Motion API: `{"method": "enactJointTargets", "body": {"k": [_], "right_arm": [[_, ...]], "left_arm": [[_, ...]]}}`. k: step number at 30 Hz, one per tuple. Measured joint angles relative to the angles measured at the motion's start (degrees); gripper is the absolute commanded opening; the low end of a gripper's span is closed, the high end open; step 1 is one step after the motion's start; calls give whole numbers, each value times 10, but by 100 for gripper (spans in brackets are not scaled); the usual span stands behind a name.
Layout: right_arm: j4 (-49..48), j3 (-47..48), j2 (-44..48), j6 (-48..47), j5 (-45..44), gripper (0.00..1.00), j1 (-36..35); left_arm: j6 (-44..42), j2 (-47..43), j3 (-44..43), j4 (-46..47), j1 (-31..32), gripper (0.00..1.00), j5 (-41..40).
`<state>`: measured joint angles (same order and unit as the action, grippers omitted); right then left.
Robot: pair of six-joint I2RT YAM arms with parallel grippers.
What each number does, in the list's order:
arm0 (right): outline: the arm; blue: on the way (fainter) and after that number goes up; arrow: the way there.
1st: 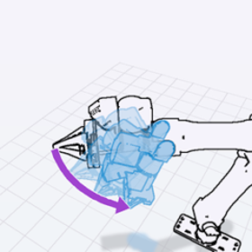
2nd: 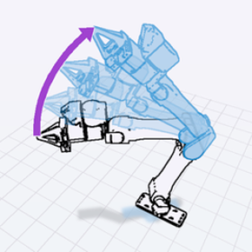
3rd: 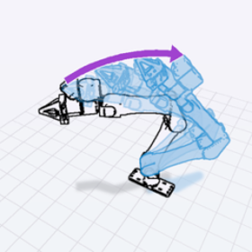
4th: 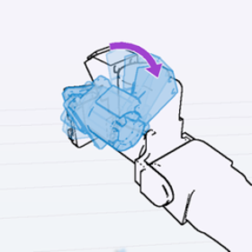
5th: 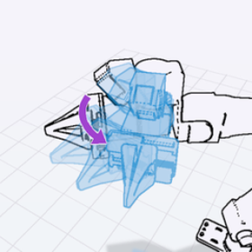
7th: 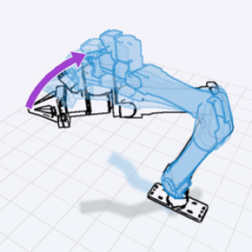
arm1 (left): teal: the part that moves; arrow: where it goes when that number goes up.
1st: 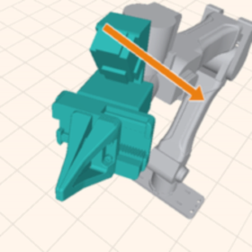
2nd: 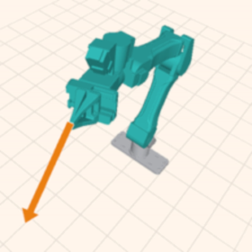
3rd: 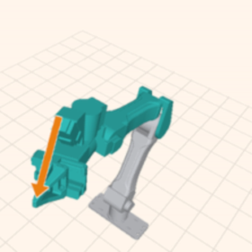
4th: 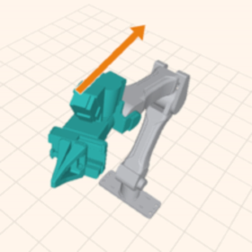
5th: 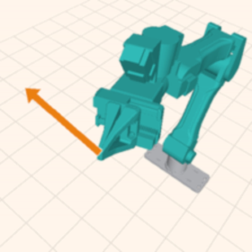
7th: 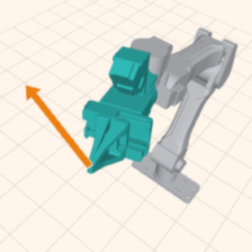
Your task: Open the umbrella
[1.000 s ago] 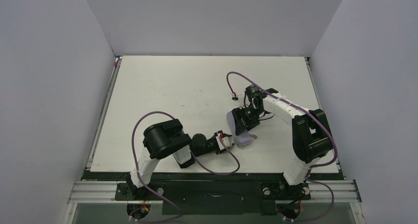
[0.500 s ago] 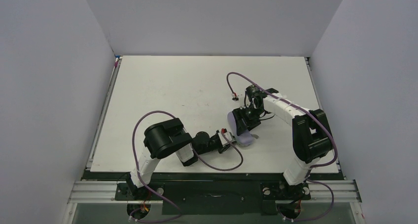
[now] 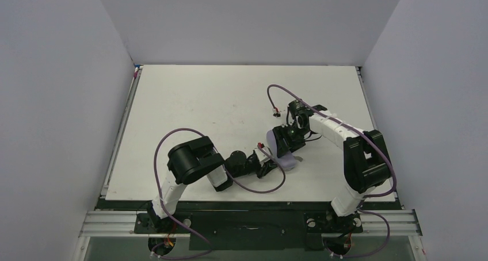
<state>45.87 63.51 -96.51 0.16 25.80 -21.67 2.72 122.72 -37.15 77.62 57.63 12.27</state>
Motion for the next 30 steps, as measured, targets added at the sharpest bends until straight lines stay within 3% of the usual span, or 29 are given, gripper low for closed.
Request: {"method": "enactJointTargets", "body": {"k": [4,30], "right_arm": [[-9,-7,4,9,-1,0,2],[-43,-19,15,-28,9,0,2]], "left_arm": [[18,0,-2,-2,0,0,1],[43,-16,-5,-42,-13,0,-83]]}}
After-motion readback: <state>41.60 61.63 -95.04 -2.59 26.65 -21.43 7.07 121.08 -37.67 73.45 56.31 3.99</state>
